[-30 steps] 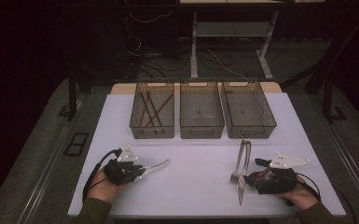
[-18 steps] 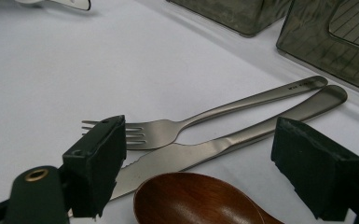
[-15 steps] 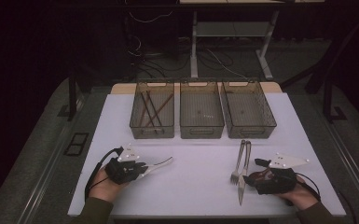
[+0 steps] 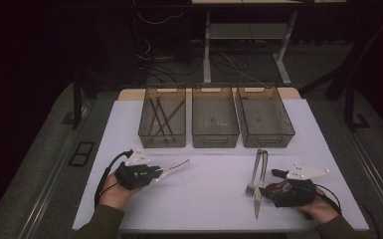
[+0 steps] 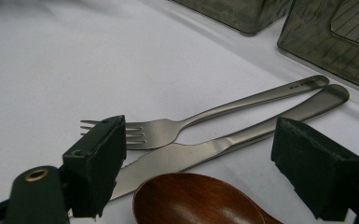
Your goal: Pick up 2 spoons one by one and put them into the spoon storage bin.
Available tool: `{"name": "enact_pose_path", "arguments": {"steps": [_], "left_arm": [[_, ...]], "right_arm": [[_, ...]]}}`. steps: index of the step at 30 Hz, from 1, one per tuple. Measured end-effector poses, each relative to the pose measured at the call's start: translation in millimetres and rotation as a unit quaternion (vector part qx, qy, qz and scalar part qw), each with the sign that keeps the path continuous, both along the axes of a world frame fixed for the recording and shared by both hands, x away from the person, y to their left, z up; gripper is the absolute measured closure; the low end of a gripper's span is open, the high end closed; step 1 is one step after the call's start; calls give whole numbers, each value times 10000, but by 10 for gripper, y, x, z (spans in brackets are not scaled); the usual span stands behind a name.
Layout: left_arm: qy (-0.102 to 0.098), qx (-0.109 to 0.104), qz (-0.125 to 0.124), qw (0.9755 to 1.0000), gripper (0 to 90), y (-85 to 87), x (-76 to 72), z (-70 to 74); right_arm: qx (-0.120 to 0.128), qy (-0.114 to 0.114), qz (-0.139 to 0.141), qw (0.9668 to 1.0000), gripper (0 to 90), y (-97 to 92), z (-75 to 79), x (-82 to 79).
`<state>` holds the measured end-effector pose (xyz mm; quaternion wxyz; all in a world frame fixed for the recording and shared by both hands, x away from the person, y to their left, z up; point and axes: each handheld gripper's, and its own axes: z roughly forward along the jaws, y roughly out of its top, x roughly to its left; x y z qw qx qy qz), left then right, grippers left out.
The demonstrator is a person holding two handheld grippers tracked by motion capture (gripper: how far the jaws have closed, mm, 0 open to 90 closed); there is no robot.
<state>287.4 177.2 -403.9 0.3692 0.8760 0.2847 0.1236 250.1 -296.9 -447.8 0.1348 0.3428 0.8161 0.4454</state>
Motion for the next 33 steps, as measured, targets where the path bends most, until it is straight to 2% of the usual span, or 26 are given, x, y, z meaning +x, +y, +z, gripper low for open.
{"name": "enact_pose_path", "arguments": {"steps": [9, 16, 19, 25, 33], "left_arm": [[-87, -293, -77, 9995, 797, -70, 103, 77], [-155, -400, -153, 9990, 797, -121, 200, 158], [-160, -458, -159, 9987, 797, -141, 233, 174], [-198, -508, -223, 9983, 797, -199, 304, 232], [-224, -641, -295, 9973, 797, -284, 457, 325]], "right_arm": [[4, -13, -4, 10000, 176, 1, 2, 2], [54, -18, 8, 10000, 176, 10, 11, -2], [95, -8, 11, 10000, 139, 22, 11, 2], [195, -2, -122, 9997, 117, 41, 19, 12], [164, -26, -99, 9998, 117, 49, 11, 19]]}}
